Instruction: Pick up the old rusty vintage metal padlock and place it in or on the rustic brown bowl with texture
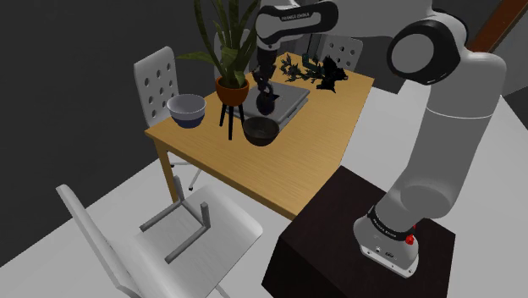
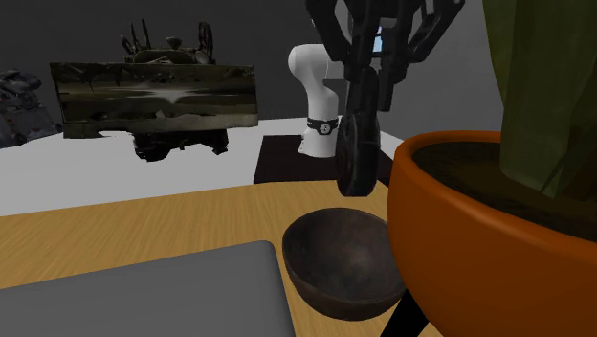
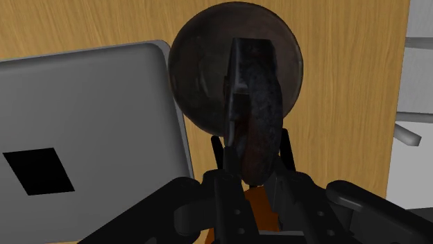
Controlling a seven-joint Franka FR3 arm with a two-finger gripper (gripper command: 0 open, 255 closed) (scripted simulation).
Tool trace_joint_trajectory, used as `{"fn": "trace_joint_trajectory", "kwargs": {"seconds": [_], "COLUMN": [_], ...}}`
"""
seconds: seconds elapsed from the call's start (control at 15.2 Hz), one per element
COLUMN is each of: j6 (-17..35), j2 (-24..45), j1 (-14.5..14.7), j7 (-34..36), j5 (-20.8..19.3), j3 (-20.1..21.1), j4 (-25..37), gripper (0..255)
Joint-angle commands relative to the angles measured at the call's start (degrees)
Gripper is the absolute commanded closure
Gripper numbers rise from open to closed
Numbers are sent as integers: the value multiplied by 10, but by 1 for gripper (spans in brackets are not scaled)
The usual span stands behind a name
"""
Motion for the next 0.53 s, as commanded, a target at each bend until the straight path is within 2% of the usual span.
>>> {"fn": "trace_joint_trajectory", "kwargs": {"seconds": [0.0,0.46], "j6": [13,62], "j2": [5,18], "j1": [0,0], "j7": [0,-1], "j5": [1,2], "j3": [0,1], "j4": [-8,-44], "gripper": [255,255]}}
